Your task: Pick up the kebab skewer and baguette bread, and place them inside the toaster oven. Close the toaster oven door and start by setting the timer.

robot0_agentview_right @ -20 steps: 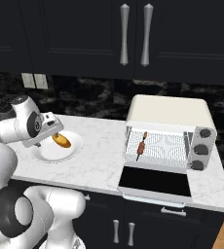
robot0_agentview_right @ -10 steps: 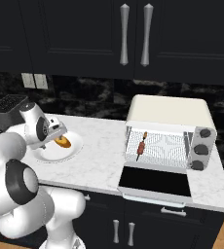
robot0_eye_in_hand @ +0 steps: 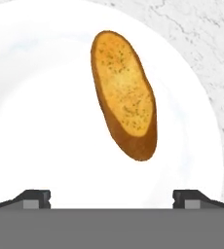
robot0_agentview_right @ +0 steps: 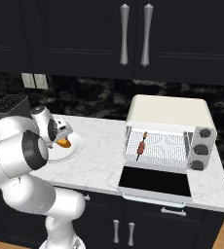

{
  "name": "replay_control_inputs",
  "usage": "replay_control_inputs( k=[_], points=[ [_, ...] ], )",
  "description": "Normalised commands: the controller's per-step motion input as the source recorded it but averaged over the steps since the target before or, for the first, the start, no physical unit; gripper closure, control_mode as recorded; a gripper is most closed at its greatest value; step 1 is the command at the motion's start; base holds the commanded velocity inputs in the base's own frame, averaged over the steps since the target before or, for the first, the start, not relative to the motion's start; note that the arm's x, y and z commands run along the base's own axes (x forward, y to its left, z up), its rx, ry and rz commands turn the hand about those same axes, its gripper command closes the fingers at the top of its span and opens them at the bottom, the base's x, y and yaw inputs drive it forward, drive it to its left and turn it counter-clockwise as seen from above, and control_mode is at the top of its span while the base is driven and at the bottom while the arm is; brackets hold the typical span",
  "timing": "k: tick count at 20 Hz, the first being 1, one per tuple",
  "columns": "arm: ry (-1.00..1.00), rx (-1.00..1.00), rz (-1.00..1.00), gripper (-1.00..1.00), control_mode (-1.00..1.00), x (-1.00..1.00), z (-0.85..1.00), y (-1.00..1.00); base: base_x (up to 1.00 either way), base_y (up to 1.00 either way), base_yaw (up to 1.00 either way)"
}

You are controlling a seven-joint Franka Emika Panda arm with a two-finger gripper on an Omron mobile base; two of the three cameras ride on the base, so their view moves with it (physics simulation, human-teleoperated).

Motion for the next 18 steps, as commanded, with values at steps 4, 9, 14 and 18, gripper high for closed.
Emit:
replay_control_inputs(
  k=[4,9,14,18],
  points=[
    [0.00,0.00,0.02,-1.00,-1.00,0.41,-0.15,0.00,0.00,0.00,0.00],
    [0.00,0.00,0.00,-1.00,-1.00,0.19,-0.22,0.04,0.00,0.00,0.00],
    [0.00,0.00,0.00,-1.00,-1.00,0.26,-0.15,0.00,0.00,0.00,0.00],
    [0.00,0.00,0.00,-1.00,-1.00,0.26,-0.04,0.00,0.00,0.00,0.00]
  ],
)
